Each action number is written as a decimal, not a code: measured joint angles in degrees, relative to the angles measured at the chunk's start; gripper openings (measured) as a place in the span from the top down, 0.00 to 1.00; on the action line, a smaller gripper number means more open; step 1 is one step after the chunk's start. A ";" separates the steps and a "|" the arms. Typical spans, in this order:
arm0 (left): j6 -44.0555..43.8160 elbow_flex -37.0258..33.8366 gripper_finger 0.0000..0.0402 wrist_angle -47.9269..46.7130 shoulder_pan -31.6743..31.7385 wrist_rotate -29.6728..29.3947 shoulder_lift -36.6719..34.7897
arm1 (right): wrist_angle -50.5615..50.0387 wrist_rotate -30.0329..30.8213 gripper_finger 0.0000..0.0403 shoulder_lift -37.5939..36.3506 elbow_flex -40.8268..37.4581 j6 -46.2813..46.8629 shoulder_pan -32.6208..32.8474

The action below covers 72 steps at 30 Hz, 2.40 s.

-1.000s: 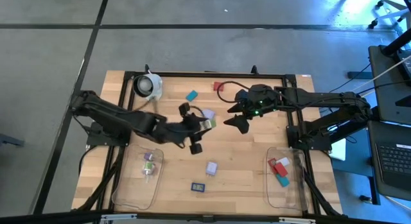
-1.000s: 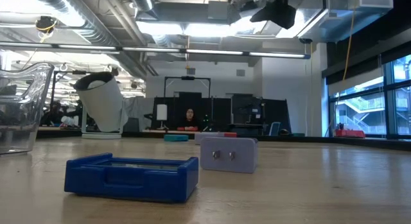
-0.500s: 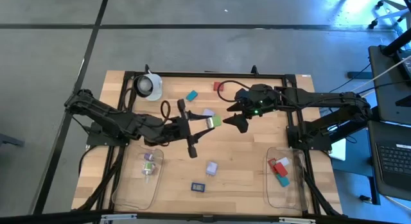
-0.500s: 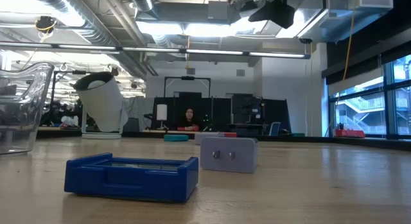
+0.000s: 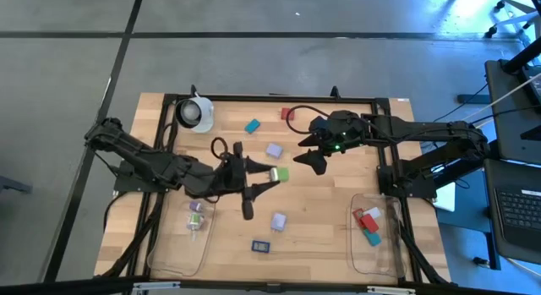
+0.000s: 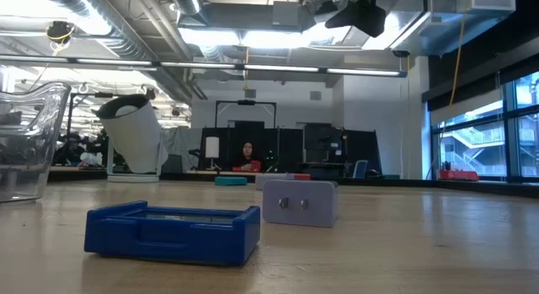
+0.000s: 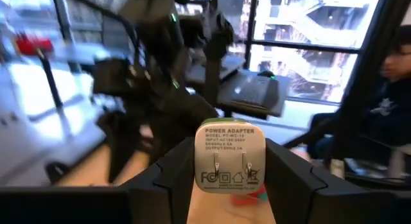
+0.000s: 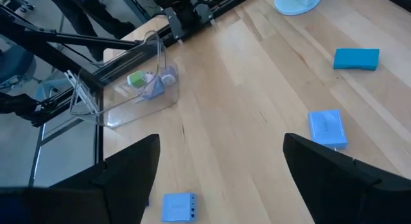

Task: Pick & Place Office items
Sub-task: Put the green adapter into the left transparent bin

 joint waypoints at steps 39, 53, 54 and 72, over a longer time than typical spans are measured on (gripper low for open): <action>-109.12 -12.62 0.62 -56.29 -26.76 40.86 -1.27 | 0.02 0.01 0.17 0.04 0.00 -10.16 -0.02; -114.31 -24.38 0.62 -41.25 -27.52 41.06 -1.25 | 0.66 0.02 0.17 0.04 0.00 -14.77 -0.04; -114.31 -24.66 0.62 -41.23 -27.52 41.05 -1.25 | 0.73 0.00 0.17 0.04 0.00 -14.79 -0.04; -113.23 -24.94 0.58 -41.67 -27.52 39.95 -1.25 | 1.48 0.00 0.17 0.04 0.00 -14.51 -1.68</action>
